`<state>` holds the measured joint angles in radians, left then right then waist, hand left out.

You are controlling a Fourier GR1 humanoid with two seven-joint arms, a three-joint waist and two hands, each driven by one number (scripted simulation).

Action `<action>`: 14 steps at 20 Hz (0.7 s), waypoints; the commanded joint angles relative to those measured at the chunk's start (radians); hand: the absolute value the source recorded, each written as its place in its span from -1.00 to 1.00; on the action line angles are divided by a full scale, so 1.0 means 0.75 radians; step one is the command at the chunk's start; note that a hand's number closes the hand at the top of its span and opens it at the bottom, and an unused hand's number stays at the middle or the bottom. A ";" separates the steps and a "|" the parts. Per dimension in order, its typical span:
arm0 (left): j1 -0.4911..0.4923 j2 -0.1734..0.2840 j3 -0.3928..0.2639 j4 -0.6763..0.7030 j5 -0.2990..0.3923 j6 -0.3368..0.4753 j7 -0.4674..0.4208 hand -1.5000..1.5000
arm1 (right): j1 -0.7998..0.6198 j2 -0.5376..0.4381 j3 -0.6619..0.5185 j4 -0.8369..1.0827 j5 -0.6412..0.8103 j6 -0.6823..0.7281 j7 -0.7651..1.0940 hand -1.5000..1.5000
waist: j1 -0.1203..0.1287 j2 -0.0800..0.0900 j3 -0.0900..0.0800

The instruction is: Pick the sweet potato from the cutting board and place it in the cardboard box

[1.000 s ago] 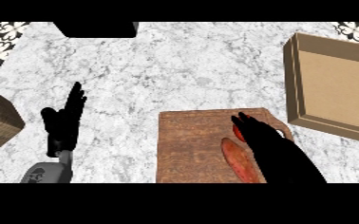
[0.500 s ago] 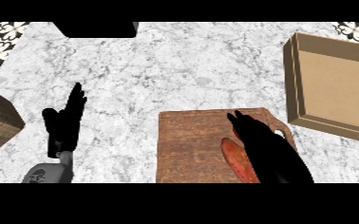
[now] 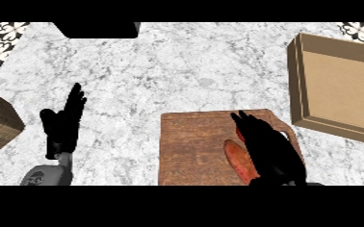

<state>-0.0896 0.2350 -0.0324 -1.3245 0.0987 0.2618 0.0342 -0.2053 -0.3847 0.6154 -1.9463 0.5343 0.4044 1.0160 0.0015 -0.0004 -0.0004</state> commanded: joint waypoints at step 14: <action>-0.110 -0.089 0.058 0.188 -0.079 -0.014 -0.097 0.00 | 0.080 0.183 -0.039 0.263 0.273 0.022 -0.133 -1.00 | -0.006 0.002 0.000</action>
<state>-0.1075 0.1937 -0.0074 -1.3014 0.0556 0.2534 0.0271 -0.1489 -0.2861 0.5732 -1.8149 0.6793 0.4379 0.9206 0.0001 -0.0012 -0.0009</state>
